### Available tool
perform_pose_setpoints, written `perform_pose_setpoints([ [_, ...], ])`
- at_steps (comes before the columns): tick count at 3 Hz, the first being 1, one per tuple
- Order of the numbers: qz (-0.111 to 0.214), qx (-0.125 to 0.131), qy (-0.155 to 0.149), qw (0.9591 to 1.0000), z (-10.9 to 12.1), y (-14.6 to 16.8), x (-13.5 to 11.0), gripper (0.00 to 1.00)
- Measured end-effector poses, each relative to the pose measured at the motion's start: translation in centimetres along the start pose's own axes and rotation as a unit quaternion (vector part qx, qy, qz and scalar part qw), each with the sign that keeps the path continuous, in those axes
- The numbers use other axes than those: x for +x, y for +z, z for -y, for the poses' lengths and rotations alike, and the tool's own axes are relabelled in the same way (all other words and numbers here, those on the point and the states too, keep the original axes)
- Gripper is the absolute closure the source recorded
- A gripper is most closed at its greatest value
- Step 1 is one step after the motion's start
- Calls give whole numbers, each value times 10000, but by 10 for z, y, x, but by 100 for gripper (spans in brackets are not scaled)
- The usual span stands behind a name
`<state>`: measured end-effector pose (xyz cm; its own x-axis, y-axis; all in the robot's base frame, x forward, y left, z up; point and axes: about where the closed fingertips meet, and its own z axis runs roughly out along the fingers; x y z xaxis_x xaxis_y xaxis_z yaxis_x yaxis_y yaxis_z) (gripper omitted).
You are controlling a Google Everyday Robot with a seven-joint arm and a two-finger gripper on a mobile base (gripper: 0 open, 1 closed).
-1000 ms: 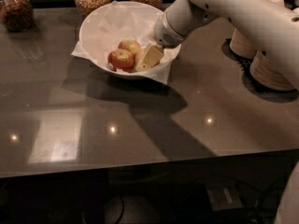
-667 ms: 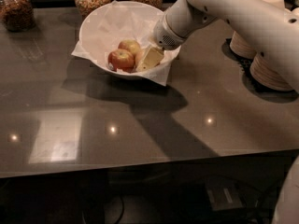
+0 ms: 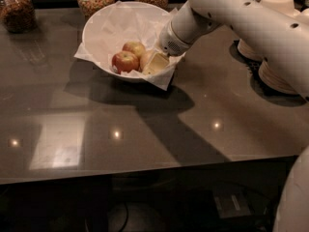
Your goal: Pick apple from white bowl
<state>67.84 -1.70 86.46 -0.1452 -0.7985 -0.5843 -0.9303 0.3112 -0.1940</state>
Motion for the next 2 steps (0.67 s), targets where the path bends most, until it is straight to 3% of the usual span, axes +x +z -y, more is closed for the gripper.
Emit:
perform_pose_setpoints([
  [1, -14, -10, 27, 10000, 0, 3, 2, 27],
  [2, 12, 1, 52, 10000, 0, 5, 2, 46],
])
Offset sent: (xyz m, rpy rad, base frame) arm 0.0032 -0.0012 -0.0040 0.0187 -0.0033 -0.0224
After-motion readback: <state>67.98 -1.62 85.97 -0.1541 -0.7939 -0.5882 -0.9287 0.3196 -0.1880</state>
